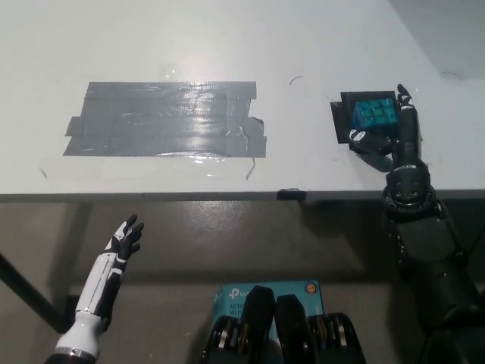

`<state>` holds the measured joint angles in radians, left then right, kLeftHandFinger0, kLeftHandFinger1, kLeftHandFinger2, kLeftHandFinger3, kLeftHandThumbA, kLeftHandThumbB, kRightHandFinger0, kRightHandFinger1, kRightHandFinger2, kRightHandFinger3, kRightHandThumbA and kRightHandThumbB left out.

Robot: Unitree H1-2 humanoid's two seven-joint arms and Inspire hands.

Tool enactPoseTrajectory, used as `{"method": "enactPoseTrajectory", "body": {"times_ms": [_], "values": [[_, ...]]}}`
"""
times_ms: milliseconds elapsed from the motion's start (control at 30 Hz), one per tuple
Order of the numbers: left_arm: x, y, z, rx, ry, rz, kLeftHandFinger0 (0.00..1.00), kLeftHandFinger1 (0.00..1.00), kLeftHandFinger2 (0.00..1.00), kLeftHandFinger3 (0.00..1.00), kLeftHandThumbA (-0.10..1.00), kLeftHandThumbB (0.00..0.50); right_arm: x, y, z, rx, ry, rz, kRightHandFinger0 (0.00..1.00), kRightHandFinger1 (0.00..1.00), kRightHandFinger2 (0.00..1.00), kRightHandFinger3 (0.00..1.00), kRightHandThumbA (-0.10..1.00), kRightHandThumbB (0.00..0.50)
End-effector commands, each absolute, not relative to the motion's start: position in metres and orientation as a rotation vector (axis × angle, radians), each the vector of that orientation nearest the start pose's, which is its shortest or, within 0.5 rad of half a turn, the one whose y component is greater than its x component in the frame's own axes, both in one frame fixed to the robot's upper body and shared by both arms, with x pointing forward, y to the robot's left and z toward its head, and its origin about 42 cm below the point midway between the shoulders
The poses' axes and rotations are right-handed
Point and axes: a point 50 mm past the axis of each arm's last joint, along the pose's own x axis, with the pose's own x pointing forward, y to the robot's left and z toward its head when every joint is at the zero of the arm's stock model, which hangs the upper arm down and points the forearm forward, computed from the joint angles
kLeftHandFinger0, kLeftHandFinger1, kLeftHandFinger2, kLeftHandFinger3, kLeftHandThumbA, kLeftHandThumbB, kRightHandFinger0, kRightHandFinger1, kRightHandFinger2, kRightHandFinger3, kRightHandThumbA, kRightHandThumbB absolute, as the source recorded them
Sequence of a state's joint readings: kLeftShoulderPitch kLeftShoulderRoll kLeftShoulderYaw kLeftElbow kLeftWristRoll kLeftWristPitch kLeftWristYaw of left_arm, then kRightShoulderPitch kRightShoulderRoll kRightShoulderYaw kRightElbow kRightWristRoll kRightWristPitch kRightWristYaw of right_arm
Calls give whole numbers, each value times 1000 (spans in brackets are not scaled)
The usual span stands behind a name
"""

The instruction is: A rubick's cube is kept in the black marked spot on the table and the robot uses its right arm to pick it up and hands it to a person

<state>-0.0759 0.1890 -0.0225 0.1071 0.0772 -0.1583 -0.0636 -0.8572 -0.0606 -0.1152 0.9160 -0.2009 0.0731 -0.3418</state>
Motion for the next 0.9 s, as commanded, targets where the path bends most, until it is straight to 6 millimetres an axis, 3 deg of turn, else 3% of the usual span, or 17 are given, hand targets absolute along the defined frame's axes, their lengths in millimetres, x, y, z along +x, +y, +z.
{"method": "enactPoseTrajectory", "body": {"times_ms": [0, 133, 367, 500, 600, 667, 700, 733, 767, 800, 833, 867], "values": [[314, 259, 118, 278, -189, -131, 1000, 1000, 1000, 1000, 1000, 223, 537, -186, 202, -190, 116, -232, 1000, 1000, 1000, 1000, 974, 384], [315, 259, 119, 283, -185, -127, 1000, 1000, 1000, 1000, 1000, 228, 540, -190, 196, -170, 169, -195, 1000, 1000, 1000, 1000, 1000, 358], [316, 260, 121, 285, -195, -130, 1000, 1000, 1000, 1000, 1000, 228, 542, -195, 184, -215, 252, -147, 1000, 1000, 1000, 1000, 891, 304], [317, 260, 121, 285, -192, -129, 1000, 1000, 1000, 1000, 1000, 235, 545, -196, 181, -340, 328, -100, 1000, 1000, 1000, 1000, 850, 326], [318, 260, 122, 285, -194, -129, 1000, 1000, 1000, 1000, 1000, 234, 548, -195, 183, -560, 378, -72, 1000, 1000, 1000, 1000, 634, 363], [318, 260, 122, 285, -194, -128, 1000, 1000, 1000, 1000, 1000, 232, 549, -195, 182, -717, 388, -70, 1000, 1000, 1000, 999, 351, 355], [319, 260, 123, 284, -197, -129, 1000, 1000, 1000, 1000, 1000, 229, 548, -195, 180, -826, 395, -59, 1000, 1000, 1000, 886, 250, 322], [319, 260, 123, 284, -197, -129, 1000, 1000, 1000, 1000, 1000, 229, 548, -195, 179, -879, 398, -53, 1000, 1000, 1000, 886, 250, 322], [320, 260, 124, 284, -198, -130, 1000, 1000, 1000, 1000, 1000, 229, 547, -194, 177, -950, 409, -42, 908, 908, 887, 990, 150, 236], [321, 260, 125, 284, -196, -130, 1000, 1000, 1000, 1000, 1000, 235, 547, -194, 175, -1002, 427, -29, 637, 681, 737, 1000, 94, 244], [321, 260, 125, 283, -193, -130, 1000, 1000, 1000, 1000, 1000, 240, 546, -194, 174, -1031, 437, -16, 455, 463, 549, 1000, 73, 230], [321, 260, 125, 283, -194, -132, 1000, 1000, 1000, 1000, 1000, 241, 545, -194, 171, -1080, 455, 2, 257, 339, 465, 1000, 85, 219]]}}
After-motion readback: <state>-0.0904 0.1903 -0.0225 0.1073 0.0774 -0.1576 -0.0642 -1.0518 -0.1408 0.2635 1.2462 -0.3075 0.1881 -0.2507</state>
